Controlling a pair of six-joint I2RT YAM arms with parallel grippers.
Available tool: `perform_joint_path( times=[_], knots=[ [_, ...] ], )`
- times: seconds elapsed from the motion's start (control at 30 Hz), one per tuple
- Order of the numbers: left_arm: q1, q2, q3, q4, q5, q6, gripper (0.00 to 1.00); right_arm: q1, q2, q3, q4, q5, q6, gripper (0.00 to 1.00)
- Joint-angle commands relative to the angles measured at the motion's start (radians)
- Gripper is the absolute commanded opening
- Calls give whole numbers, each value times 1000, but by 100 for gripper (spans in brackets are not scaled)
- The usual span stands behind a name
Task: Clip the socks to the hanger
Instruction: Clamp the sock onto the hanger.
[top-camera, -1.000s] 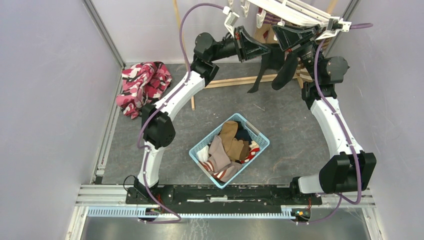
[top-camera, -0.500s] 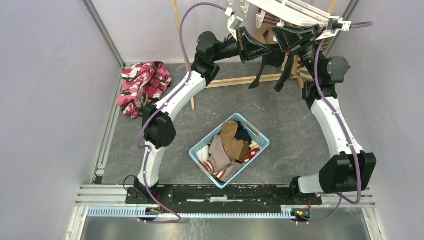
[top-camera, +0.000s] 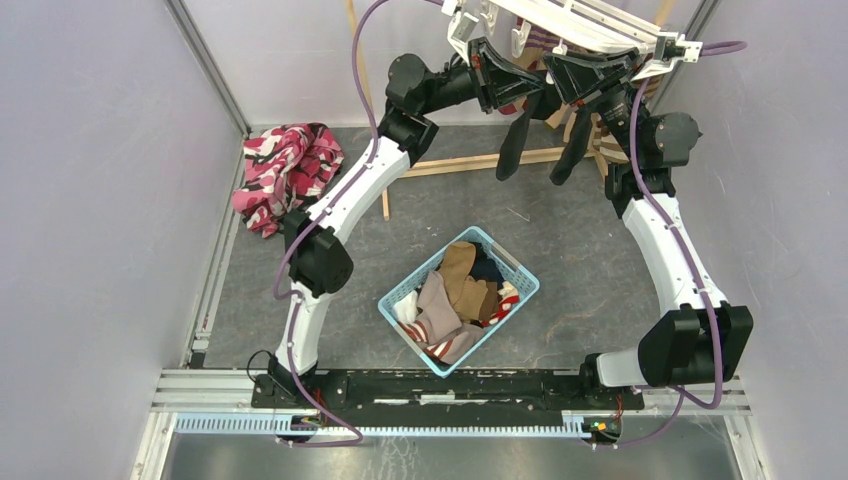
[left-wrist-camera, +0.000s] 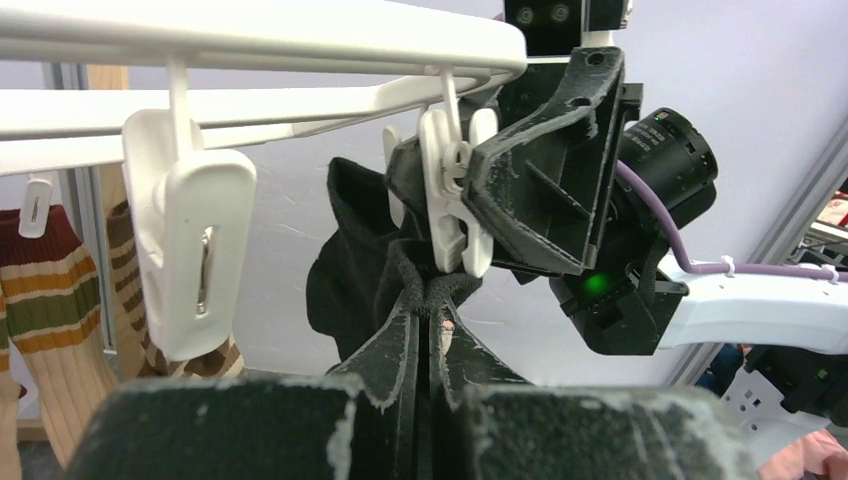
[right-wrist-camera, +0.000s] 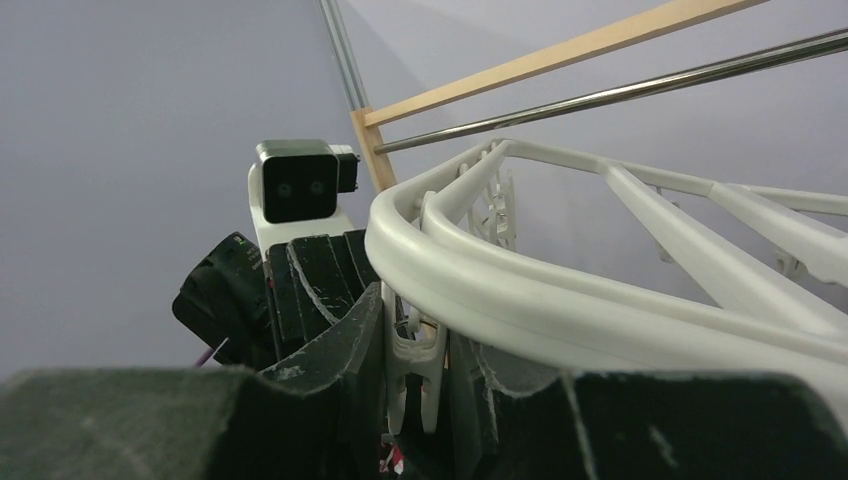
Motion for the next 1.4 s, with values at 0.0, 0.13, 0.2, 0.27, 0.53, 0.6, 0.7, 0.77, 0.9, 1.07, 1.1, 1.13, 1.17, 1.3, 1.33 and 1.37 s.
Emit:
perform_joint_path(
  times=[0.0,0.13,0.2,0.27,0.53,0.6,0.7,0.77,0.9,1.07,1.1,1.13,1.17,1.3,1.33,1.37],
  knots=[
    [-2,15,46,-43,-30,-46,2,-4,8,41,42,-31,7,12],
    [-2,23,49,-32,-27,-63,2,-4,9,37,41,-31,3,12],
    [-2,27,51,4,-15,-81,2,-4,10,35,38,-31,-3,12],
    [-2,25,54,3,-19,-83,2,-3,11,34,38,-34,-1,12],
    [-1,25,54,25,-13,-148,2,-4,11,34,31,-36,-16,12],
    [-1,25,54,34,-7,-171,2,-3,10,34,29,-36,-22,12],
    [-1,24,54,44,6,-196,2,-4,7,32,26,-34,-28,12],
    [-1,24,52,52,11,-207,2,-4,5,32,26,-34,-30,12],
    [-1,25,52,61,9,-220,2,-3,5,29,24,-36,-34,12],
    [-1,25,52,68,1,-239,2,-4,4,24,19,-38,-43,12],
    [-1,27,52,71,0,-244,2,-4,4,21,19,-38,-46,12],
    [0,27,52,72,0,-250,2,-4,4,22,19,-38,-46,12],
    [0,29,52,76,1,-258,2,-4,4,21,19,-38,-50,12],
    [2,29,52,87,3,-281,2,-5,3,22,12,-37,-65,12],
    [2,29,52,91,7,-289,2,-5,1,22,9,-38,-69,12],
    [2,29,52,98,9,-296,2,-4,1,23,7,-37,-72,12]
  ],
)
